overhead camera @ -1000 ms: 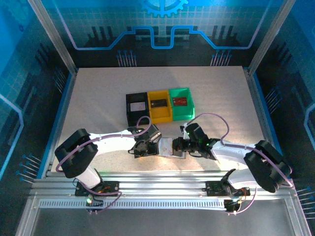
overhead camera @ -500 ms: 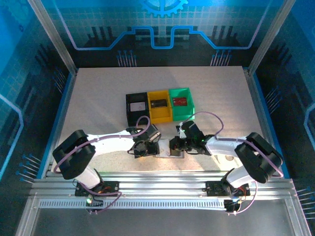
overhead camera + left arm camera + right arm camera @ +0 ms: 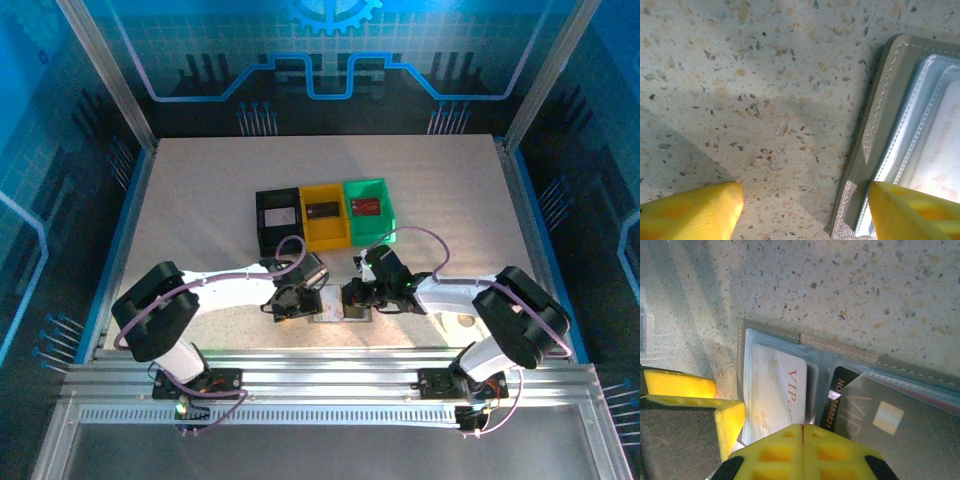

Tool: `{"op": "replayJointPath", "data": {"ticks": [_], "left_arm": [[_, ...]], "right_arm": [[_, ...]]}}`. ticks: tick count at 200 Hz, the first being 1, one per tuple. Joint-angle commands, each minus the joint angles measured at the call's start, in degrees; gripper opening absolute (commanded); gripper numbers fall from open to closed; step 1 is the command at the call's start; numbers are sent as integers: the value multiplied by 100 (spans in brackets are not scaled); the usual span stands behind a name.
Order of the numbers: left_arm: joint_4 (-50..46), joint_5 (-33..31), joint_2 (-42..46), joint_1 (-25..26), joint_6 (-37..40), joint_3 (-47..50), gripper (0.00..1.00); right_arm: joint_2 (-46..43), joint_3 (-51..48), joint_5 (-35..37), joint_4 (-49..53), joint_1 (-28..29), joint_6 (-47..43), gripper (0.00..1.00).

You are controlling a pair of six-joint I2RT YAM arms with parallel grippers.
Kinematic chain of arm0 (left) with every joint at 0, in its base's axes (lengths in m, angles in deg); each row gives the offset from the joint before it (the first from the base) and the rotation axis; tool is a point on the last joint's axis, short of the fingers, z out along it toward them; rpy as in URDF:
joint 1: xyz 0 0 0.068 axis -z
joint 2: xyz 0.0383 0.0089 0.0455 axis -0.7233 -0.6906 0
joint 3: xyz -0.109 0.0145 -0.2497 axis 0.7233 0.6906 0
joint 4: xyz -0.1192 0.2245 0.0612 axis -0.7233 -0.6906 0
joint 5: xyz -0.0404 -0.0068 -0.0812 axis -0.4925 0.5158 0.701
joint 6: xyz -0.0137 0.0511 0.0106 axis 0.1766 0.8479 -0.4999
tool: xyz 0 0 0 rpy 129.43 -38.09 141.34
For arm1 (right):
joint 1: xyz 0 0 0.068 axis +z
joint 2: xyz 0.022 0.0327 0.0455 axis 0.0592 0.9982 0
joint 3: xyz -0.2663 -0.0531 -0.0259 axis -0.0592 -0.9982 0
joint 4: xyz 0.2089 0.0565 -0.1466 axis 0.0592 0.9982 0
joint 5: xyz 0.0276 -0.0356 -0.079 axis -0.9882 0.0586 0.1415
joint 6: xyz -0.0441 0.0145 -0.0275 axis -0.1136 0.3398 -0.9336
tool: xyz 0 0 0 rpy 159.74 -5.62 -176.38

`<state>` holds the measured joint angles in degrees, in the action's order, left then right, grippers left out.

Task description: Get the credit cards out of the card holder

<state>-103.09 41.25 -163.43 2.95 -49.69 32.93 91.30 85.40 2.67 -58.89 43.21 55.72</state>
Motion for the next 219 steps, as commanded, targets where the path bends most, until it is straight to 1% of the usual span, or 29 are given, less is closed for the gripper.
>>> {"op": "replayJointPath", "data": {"ticks": [1,70,129,219], "left_arm": [[543,733,-635,82,-200,324,69],[890,925,-882,38,-292,486,68],[923,945,-901,29,-307,521,68],[876,913,-600,-5,-287,545,68]], "right_arm": [[-147,54,54,198,37,-169,0],[-411,-63,14,291,-37,-283,0],[-724,-176,23,433,-180,-375,0],[-1378,-270,50,862,-314,-621,0]]}}
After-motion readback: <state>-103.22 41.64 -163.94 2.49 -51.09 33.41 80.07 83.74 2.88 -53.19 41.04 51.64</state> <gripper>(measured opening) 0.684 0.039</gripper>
